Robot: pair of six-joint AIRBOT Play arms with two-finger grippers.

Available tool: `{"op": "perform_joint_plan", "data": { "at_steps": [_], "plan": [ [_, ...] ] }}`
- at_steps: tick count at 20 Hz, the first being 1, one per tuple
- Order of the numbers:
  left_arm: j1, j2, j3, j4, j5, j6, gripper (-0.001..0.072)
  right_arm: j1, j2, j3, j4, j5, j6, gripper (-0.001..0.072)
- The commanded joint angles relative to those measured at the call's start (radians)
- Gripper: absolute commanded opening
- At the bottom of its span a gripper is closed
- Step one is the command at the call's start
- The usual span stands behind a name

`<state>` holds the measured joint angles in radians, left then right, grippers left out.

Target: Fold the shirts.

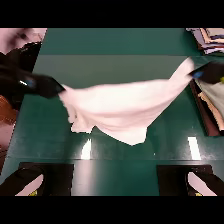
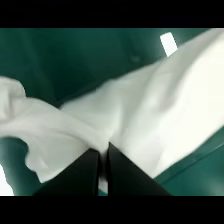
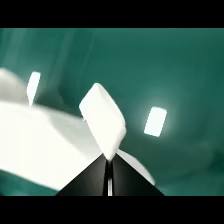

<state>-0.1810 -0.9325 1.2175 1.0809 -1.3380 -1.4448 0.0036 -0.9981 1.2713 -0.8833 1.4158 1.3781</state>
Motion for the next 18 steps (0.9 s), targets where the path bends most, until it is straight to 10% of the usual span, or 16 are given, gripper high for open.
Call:
{"op": "perform_joint_plan", "data": {
  "at_steps": [1,6,8,18],
  "plan": [
    [-0.091,-0.032,-0.328,-0.051,0.164,0.04,0.0031,0.1,-0.064,-0.241,-0.03,-0.077,0.0,0.0013],
    [-0.196,-0.054,-0.528,-0.048,0.294,0.039,0.0037,0.166,-0.108,-0.364,-0.028,-0.142,0.0,0.0013],
    [-0.196,-0.054,-0.496,-0.048,0.292,0.039,0.0543,0.165,-0.107,-0.365,-0.026,-0.149,0.001,0.0013],
    [0.018,-0.063,-0.006,0.335,0.243,-0.024,0.054,0.156,-0.009,-0.365,-0.033,-0.198,0.0,0.0013]
  ]
}}
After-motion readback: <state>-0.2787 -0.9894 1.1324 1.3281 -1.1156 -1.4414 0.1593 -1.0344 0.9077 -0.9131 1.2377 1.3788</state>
